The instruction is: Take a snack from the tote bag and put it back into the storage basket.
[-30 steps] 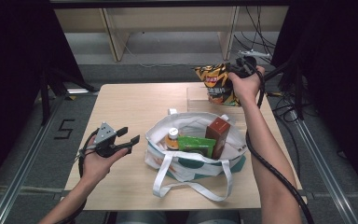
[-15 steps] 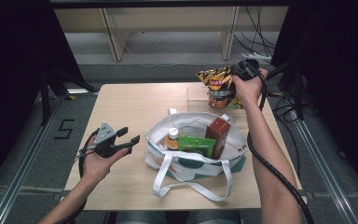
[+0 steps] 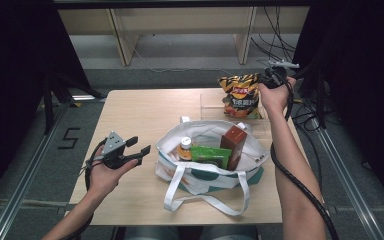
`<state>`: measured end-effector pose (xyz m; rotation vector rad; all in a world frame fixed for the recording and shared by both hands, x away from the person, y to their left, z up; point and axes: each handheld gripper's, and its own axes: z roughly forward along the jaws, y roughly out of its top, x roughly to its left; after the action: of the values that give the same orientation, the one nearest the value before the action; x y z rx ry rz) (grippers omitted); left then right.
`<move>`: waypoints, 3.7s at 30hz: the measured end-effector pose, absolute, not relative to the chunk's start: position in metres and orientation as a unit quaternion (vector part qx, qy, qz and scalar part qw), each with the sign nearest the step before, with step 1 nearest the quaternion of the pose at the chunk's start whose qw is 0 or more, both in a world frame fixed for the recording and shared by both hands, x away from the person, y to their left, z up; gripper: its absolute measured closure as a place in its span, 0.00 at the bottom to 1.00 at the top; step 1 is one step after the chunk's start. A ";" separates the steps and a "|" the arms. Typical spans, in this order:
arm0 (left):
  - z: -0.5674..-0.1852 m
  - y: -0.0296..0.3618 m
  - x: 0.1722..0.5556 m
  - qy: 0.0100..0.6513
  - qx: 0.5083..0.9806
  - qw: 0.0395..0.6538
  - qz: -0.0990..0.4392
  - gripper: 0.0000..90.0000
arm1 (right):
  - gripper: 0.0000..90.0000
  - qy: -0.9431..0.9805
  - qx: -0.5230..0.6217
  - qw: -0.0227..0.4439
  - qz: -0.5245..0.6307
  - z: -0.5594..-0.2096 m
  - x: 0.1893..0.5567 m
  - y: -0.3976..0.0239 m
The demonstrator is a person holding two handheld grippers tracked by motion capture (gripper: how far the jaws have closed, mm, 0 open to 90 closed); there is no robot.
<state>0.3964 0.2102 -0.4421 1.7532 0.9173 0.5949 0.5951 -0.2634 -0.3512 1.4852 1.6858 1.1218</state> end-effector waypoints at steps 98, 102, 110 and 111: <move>-0.439 0.206 0.390 0.375 0.729 0.514 0.253 0.44 | 0.49 0.685 0.468 0.249 0.500 -0.359 0.402 -0.259; -0.437 0.203 0.389 0.373 0.727 0.518 0.254 0.44 | 0.48 0.683 0.468 0.239 0.507 -0.359 0.396 -0.254; -0.437 0.203 0.389 0.372 0.728 0.518 0.252 0.44 | 0.44 0.682 0.448 0.243 0.524 -0.360 0.391 -0.248; -0.437 0.203 0.389 0.372 0.729 0.517 0.252 0.44 | 0.43 0.684 0.448 0.243 0.521 -0.360 0.391 -0.247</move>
<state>0.3890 0.2031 -0.4374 1.7489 0.8925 0.6061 0.3909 -0.2466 -0.3603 1.2251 1.8704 1.4237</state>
